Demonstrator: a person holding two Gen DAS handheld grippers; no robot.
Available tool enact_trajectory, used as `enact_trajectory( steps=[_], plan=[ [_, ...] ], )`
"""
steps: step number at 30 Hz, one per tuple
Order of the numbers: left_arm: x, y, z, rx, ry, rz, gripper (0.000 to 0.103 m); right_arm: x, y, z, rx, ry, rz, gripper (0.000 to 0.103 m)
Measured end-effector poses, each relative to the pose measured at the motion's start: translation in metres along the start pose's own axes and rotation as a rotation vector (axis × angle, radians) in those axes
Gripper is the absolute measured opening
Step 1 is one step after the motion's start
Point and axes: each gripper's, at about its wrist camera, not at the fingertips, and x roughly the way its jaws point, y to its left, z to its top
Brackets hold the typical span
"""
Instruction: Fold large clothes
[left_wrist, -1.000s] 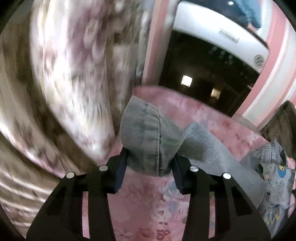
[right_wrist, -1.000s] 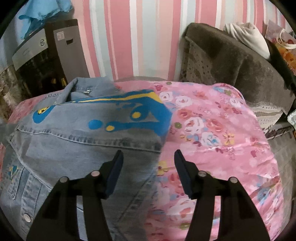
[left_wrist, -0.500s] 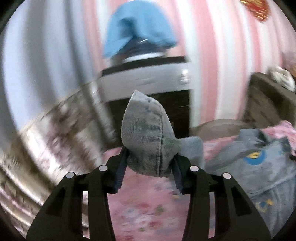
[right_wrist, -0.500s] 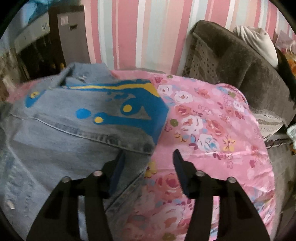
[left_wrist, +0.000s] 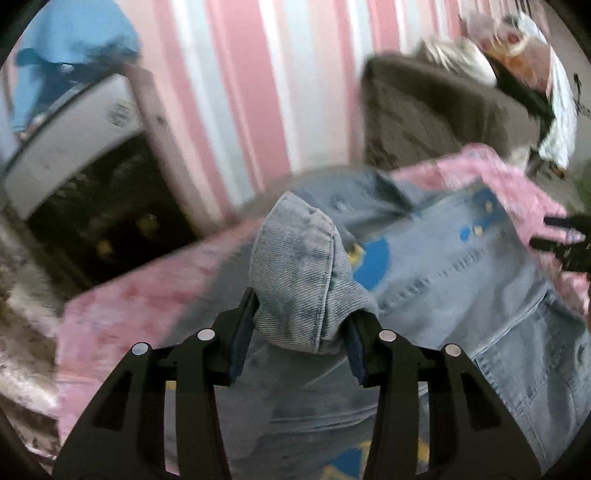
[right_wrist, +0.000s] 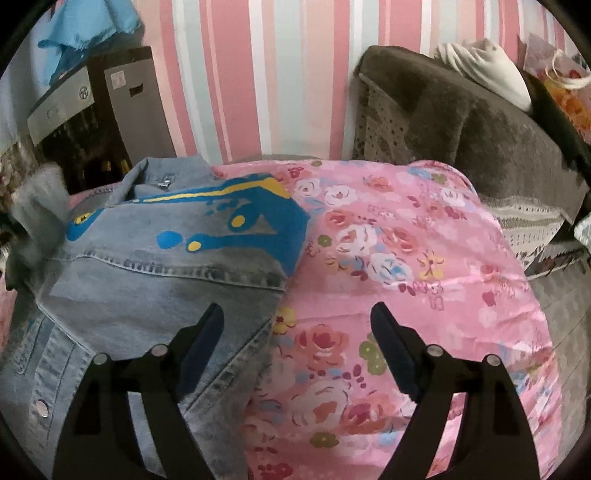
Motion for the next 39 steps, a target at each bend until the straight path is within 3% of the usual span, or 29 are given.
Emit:
enact_trajectory(
  steps=[4,7,8,9,10,17,23,34,39],
  plan=[
    [0.026,-0.015,-0.010,-0.005,0.064,-0.032,0.043,0.002,0.001,-0.003,0.004,0.003,-0.006,0.082],
    [0.035,-0.009,-0.016,-0.027,0.085,-0.048,0.056,0.005,0.002,-0.007,0.004,0.015,-0.011,0.082],
    [0.035,-0.006,-0.017,-0.034,0.091,-0.047,0.071,0.005,0.003,-0.008,0.002,0.017,-0.012,0.082],
    [0.034,-0.004,-0.019,-0.038,0.094,-0.044,0.092,0.005,0.003,-0.008,0.002,0.018,-0.010,0.082],
    [0.032,-0.004,-0.021,-0.037,0.091,-0.047,0.099,0.005,0.005,-0.008,0.001,0.018,-0.009,0.082],
    [0.004,0.001,-0.028,0.001,0.050,-0.026,0.100,-0.007,0.027,0.002,-0.049,0.000,0.002,0.082],
    [-0.017,0.041,-0.036,-0.055,0.021,0.012,0.100,-0.018,0.053,0.014,-0.093,-0.017,0.022,0.082],
    [-0.016,0.116,-0.059,-0.175,0.040,0.100,0.100,-0.012,0.113,0.059,-0.090,-0.054,0.174,0.082],
    [-0.015,0.142,-0.075,-0.241,0.042,0.072,0.100,0.005,0.139,0.079,-0.071,-0.032,0.231,0.082]
  ],
)
